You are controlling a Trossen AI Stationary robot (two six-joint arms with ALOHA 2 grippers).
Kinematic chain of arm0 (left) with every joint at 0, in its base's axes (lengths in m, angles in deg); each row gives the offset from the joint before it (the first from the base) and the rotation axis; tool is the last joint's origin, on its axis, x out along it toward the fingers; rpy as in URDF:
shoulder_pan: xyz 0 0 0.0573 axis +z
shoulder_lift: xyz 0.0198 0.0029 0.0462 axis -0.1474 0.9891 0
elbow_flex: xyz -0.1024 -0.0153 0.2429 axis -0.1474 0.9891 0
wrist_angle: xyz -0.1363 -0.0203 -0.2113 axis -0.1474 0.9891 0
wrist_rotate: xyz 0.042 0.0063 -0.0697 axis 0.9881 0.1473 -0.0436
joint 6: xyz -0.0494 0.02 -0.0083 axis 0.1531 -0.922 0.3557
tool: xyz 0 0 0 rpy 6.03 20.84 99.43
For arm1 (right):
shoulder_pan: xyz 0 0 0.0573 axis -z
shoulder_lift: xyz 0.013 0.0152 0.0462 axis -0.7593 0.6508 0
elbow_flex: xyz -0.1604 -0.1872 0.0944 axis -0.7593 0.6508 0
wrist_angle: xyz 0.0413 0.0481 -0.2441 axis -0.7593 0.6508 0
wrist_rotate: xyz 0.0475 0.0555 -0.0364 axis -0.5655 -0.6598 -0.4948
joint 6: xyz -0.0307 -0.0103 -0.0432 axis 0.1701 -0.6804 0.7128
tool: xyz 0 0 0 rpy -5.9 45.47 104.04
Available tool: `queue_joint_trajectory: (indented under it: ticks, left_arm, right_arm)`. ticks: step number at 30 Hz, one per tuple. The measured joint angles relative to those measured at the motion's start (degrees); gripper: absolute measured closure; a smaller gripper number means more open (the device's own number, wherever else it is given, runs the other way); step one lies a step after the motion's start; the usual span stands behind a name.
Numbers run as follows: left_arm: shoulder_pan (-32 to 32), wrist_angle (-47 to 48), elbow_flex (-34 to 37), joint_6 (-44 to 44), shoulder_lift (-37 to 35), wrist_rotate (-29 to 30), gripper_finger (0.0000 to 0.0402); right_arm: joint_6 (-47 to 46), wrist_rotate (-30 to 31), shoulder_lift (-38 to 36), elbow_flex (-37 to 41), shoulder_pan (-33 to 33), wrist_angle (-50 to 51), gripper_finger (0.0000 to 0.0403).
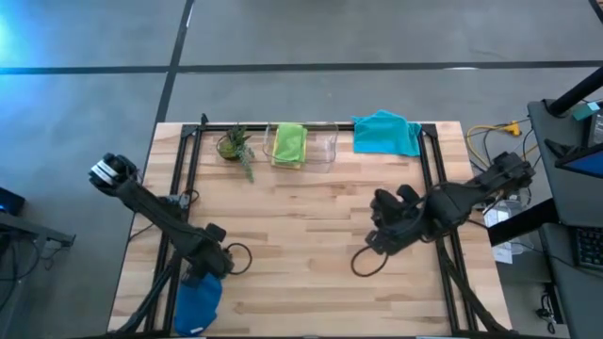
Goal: Fold microfiber towels
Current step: Fold the bottom blue towel
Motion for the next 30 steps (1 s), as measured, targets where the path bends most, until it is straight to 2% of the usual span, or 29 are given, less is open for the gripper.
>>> queue_joint_trajectory:
  ticks: [3, 12, 15, 18, 21, 26, 28, 30]
  left_arm:
    - [0.49, -0.19, 0.10, -0.19, 3.68, 0.09, 0.0227]
    - [0.97, -3.54, 0.22, 0.41, 11.83, -1.03, 0.0231]
    - [1.07, -3.56, 0.20, 0.41, 12.50, -0.89, 0.0264]
    - [1.50, -3.60, 0.22, 0.30, 12.36, -1.13, 0.0327]
    - [2.04, -6.60, 0.20, 0.16, 12.15, -4.65, 0.0387]
    - [2.44, -11.90, -0.14, 1.45, 12.01, -10.19, 0.0385]
    - [3.00, -10.80, -1.19, 1.57, 11.38, -10.08, 0.0394]
    - [4.18, -10.00, -2.06, 1.88, 10.00, -7.08, 0.0399]
  right_arm:
    - [-2.23, 1.75, -2.77, 1.98, -1.16, 0.05, 0.0380]
    - [-2.68, 1.89, -8.79, 4.64, -1.34, -0.28, 0.0380]
    - [-2.60, 1.92, -9.66, 4.69, -1.34, -0.29, 0.0380]
    - [-1.54, 2.06, -10.02, 4.69, -1.34, -0.29, 0.0380]
    - [-1.11, 2.94, -10.02, 4.69, -1.34, -0.24, 0.0380]
    - [-1.09, 3.30, -9.96, 4.79, -1.34, -0.26, 0.0380]
    - [-1.10, 3.31, -9.91, 5.03, -1.34, -0.19, 0.0380]
    - [-1.01, 3.31, -9.91, 5.45, -1.34, -0.12, 0.0380]
